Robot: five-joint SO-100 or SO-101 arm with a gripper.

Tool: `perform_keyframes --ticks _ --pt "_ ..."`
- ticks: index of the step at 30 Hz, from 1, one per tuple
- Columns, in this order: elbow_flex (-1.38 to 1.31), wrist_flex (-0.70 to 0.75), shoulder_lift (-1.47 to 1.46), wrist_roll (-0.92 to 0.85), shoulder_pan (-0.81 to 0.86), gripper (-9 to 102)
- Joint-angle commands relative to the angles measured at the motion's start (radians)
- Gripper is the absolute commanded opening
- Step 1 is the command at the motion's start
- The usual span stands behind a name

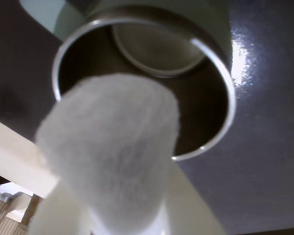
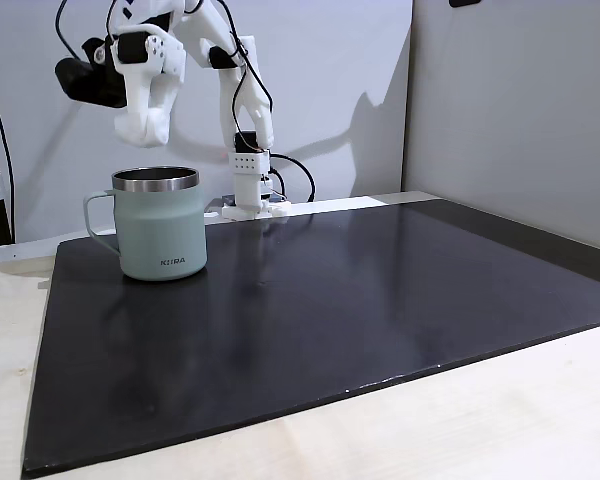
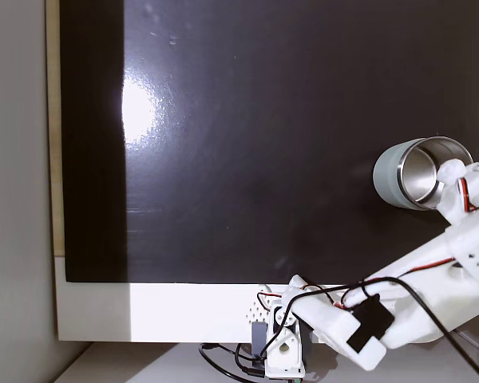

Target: Grasp a gauze and put it in the cup.

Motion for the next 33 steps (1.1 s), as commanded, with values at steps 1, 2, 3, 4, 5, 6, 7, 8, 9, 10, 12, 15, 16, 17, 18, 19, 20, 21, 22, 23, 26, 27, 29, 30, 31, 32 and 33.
perform_keyframes --ticks 1,2,3,4,5,6,7,8,9,10,12,15,16,17,18,19,20,21,22,23,26,27,29,30,31,32,33 --pt "-0.089 0.006 -0.017 -0.005 0.012 0" --pt "-0.100 0.008 -0.028 -0.005 0.012 0" --pt "-0.106 0.008 -0.035 -0.003 0.009 0" --pt "-0.110 0.008 -0.040 -0.005 0.006 0" --pt "-0.112 0.008 -0.043 -0.005 0.005 0" --pt "-0.112 0.008 -0.044 -0.006 0.003 0" --pt "-0.112 0.008 -0.046 -0.006 0.003 0" --pt "-0.110 0.008 -0.048 -0.006 0.002 1" --pt "-0.107 0.008 -0.049 -0.005 0.002 2" --pt "-0.106 0.009 -0.051 -0.003 -0.002 4" --pt "-0.103 0.011 -0.055 -0.011 -0.009 11" --pt "-0.094 0.011 -0.054 -0.029 -0.021 21" --pt "-0.092 0.012 -0.051 -0.031 -0.025 23" --pt "-0.091 0.012 -0.049 -0.031 -0.025 24" --pt "-0.091 0.012 -0.049 -0.031 -0.025 26" --pt "-0.089 0.012 -0.049 -0.031 -0.025 27" --pt "-0.087 0.012 -0.048 -0.031 -0.026 28" --pt "-0.086 0.012 -0.046 -0.031 -0.026 29" --pt "-0.084 0.012 -0.043 -0.032 -0.028 30" --pt "-0.083 0.012 -0.041 -0.032 -0.028 30" --pt "-0.080 0.012 -0.035 -0.034 -0.031 30" --pt "-0.075 0.012 -0.034 -0.035 -0.032 29" --pt "-0.067 0.012 -0.029 -0.037 -0.034 29" --pt "-0.063 0.012 -0.028 -0.038 -0.034 29" --pt "-0.060 0.012 -0.026 -0.038 -0.034 29" --pt "-0.055 0.012 -0.025 -0.038 -0.034 28" --pt "-0.054 0.012 -0.023 -0.038 -0.034 28"
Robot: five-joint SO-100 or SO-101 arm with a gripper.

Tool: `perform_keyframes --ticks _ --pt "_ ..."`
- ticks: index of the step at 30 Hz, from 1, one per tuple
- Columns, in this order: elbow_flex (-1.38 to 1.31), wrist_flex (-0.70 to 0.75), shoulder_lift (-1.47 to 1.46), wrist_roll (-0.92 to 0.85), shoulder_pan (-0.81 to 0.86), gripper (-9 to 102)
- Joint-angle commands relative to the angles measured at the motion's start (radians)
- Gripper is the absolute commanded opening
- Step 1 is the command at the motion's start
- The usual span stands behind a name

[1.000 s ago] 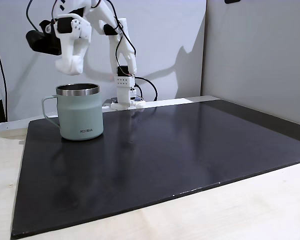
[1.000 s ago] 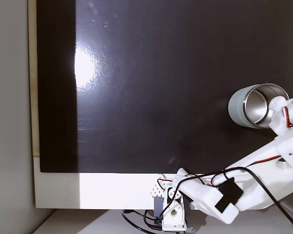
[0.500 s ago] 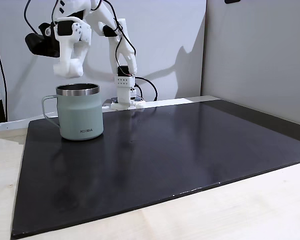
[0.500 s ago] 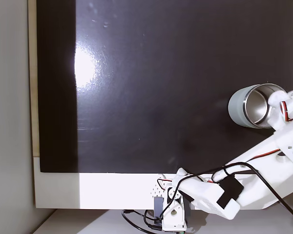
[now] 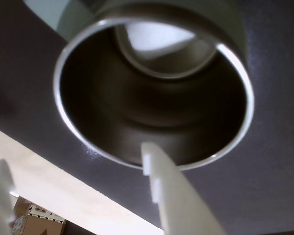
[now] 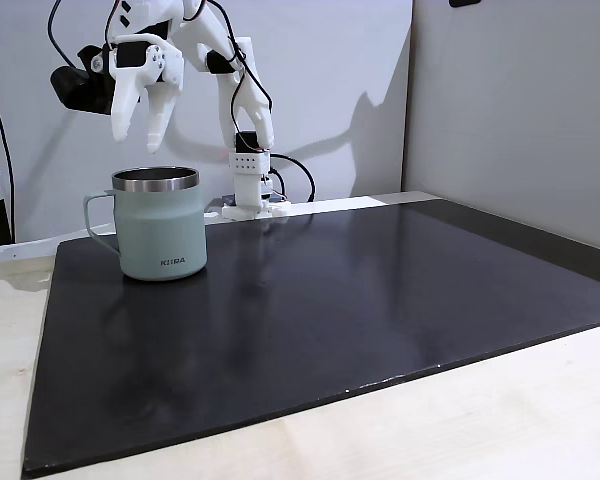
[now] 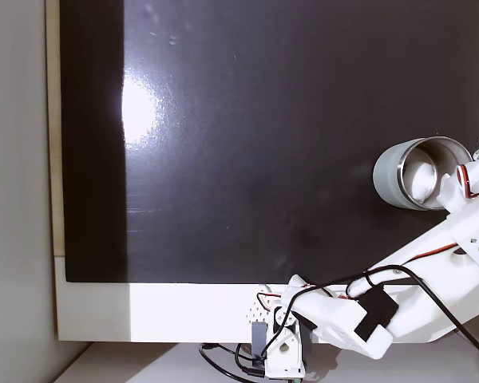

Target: Grasp a gauze and put it in the cup.

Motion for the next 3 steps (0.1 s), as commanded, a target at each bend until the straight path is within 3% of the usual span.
perform_keyframes --ticks 1,3 --pt "-0.002 0.006 0.048 -0.008 -0.012 28" --pt "0.000 0.006 0.049 -0.008 -0.014 28"
